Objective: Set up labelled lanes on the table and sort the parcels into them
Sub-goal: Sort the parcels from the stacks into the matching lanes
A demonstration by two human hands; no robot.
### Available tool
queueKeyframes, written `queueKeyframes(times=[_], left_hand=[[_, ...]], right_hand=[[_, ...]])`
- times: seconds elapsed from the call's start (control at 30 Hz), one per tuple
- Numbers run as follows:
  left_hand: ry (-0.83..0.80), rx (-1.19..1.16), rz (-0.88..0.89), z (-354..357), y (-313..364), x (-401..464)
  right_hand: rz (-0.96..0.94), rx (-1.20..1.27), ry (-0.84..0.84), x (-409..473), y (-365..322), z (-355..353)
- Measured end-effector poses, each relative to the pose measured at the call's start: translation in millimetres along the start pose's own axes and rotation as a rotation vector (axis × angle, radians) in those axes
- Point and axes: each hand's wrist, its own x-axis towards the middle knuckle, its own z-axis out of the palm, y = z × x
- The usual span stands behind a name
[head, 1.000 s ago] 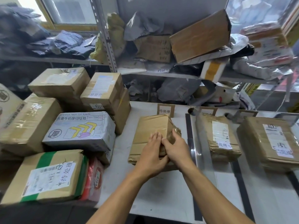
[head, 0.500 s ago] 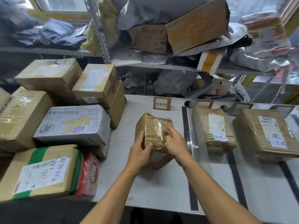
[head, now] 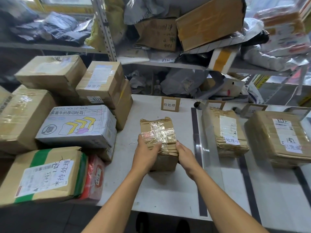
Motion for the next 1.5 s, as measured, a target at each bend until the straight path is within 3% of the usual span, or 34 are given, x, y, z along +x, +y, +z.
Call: queueKeyframes(times=[0.17, 0.3, 0.5, 0.6, 0.77, 0.97, 1.5], left_hand=[[0.084, 0.537, -0.054, 14.9, 29.0, 3.1], [-0.003, 0.641, -0.097, 27.2, 37.4, 5.9], [0.032, 0.676, -0.124, 40.3, 47.0, 6.3], [0.063, 0.562, -0.096, 17.0, 42.6, 12.2], [0.036, -0.019, 0.043, -25.9, 31.2, 16.0], [-0.094, -0.308, 0.010, -35.1, 34.4, 12.8], [-0.283, -0.143, -0.005, -17.8, 17.4, 29.0]], right_hand=[[-0.035, 0.026, -0.085, -7.8, -12.3, 13.8], [-0.010, 0.078, -0.116, -6.0, -8.8, 9.3], [-0.019, 0.042, -0.104, 0.3, 1.0, -2.8], [-0.037, 0.001, -0.050, 4.2, 3.6, -10.5], [-0.014, 0.037, 0.022, 9.1, 3.8, -19.8], [0.010, 0.272, -0.124, 13.4, -11.7, -25.7], [-0.123, 0.095, 0.224, -5.1, 0.0, -22.1]])
